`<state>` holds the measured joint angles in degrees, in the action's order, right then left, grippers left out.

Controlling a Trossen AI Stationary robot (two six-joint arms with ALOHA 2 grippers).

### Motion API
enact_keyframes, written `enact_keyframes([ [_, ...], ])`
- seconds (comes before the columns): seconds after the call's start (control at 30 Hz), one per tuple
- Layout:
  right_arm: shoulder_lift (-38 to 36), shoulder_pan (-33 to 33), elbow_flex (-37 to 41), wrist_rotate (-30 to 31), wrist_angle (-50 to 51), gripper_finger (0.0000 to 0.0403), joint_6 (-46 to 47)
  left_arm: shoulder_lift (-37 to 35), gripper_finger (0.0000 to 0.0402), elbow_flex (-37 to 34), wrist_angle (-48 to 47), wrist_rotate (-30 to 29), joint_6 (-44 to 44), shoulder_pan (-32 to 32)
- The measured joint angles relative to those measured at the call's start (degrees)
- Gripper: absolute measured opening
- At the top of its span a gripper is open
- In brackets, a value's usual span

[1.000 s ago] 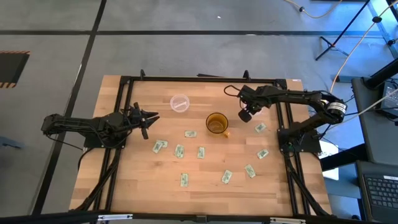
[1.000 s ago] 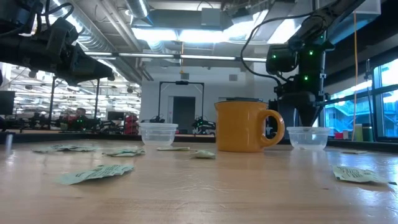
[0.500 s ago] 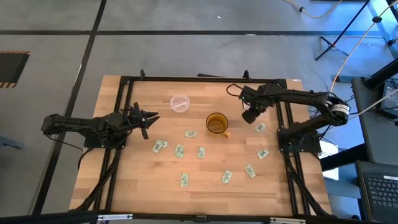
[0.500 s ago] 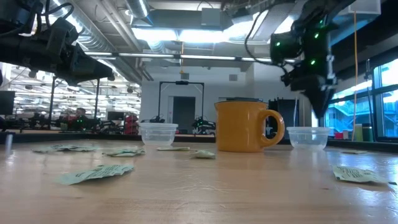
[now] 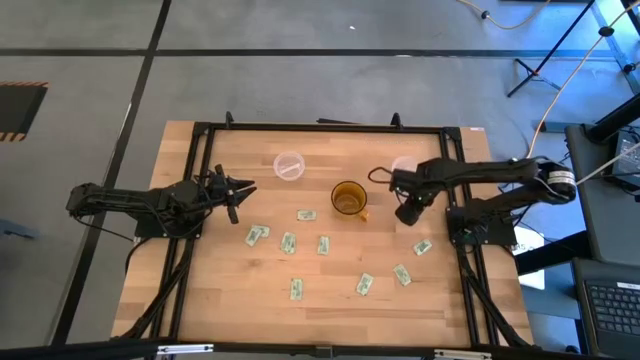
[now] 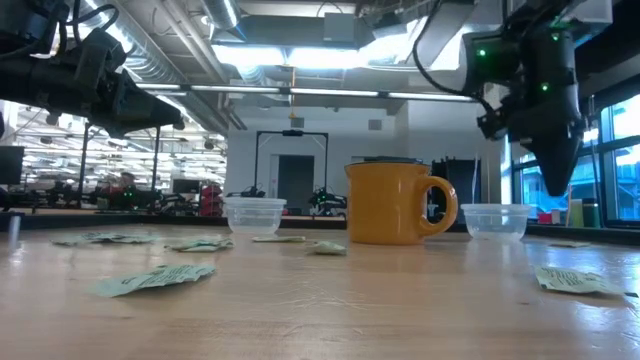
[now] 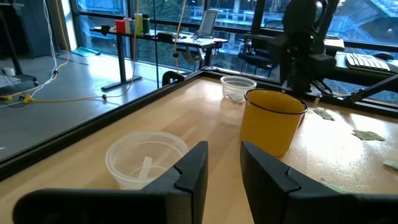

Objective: Pick and place Stevia / Truvia into bins
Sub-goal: Put the white stevia packet into the right transparent container

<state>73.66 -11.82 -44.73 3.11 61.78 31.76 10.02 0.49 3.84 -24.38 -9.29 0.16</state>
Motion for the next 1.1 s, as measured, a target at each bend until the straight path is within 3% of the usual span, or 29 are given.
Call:
enact_keyframes([
  [0.23,1.11,0.70,6.98,0.05,-8.21,0.0119,5.52,0.00,0.0088,0.01,0.00,0.00,-0.01,-0.02],
  [0.5,1.67,0.70,12.81,0.26,-17.78,0.0119,5.31,0.00,0.0088,0.01,-0.02,0.00,0.47,-0.02],
  [0.9,1.73,0.15,13.33,4.14,-18.56,0.0118,5.57,0.00,0.0088,0.01,-0.02,0.00,0.56,0.00],
  [1.1,4.15,-0.88,12.96,4.57,-17.96,0.0090,7.51,0.00,0.0088,0.00,-0.02,0.00,0.61,-0.02],
])
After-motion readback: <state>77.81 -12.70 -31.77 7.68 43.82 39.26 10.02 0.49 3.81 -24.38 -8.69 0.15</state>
